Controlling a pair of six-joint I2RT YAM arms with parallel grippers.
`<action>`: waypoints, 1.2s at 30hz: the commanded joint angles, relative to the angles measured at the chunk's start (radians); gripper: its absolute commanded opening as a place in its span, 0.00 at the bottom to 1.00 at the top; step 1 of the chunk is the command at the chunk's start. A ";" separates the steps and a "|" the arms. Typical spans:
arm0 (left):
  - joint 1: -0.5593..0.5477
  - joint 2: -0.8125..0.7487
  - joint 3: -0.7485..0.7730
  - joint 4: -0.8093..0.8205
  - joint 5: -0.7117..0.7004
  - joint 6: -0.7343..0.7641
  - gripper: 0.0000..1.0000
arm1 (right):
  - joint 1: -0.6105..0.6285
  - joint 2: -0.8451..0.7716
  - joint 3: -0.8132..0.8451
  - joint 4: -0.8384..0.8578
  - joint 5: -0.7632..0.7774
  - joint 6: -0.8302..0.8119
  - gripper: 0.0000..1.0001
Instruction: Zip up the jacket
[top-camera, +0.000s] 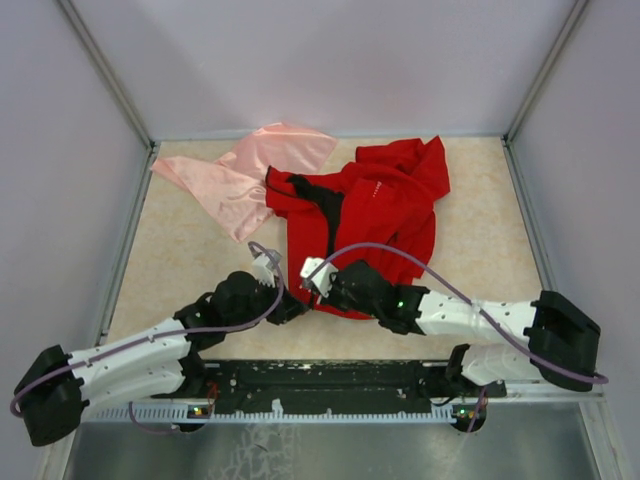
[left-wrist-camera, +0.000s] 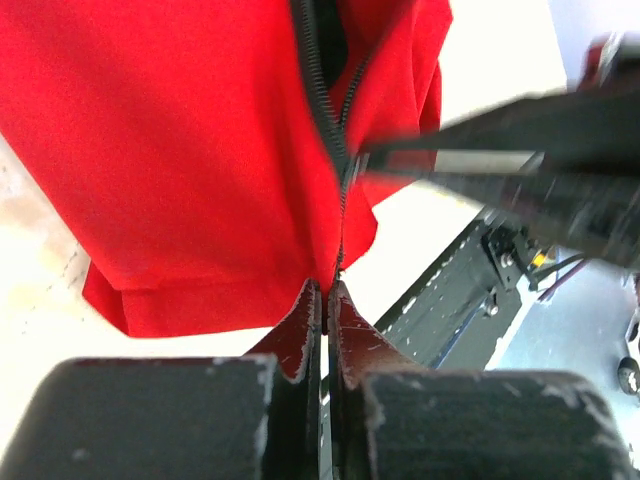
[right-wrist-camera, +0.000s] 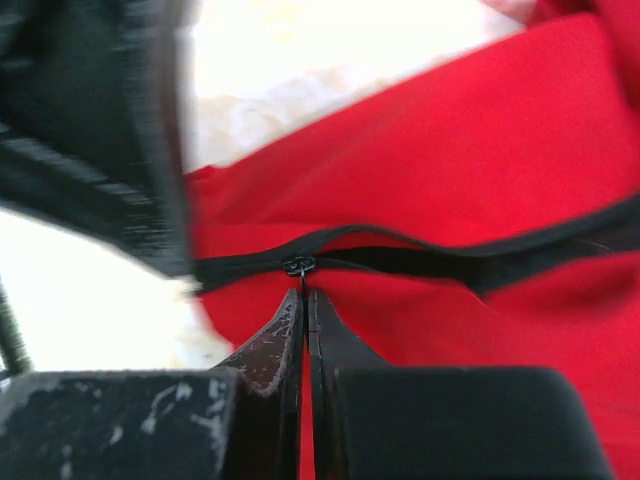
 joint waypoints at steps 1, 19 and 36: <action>-0.013 -0.019 -0.011 -0.190 0.069 0.039 0.00 | -0.118 -0.078 0.043 0.019 0.190 -0.009 0.00; -0.013 -0.113 0.028 -0.252 -0.025 0.054 0.21 | -0.133 -0.120 0.020 0.018 0.015 0.020 0.00; 0.015 0.163 0.251 -0.061 -0.062 0.188 0.62 | -0.122 -0.096 0.017 0.090 -0.063 0.033 0.00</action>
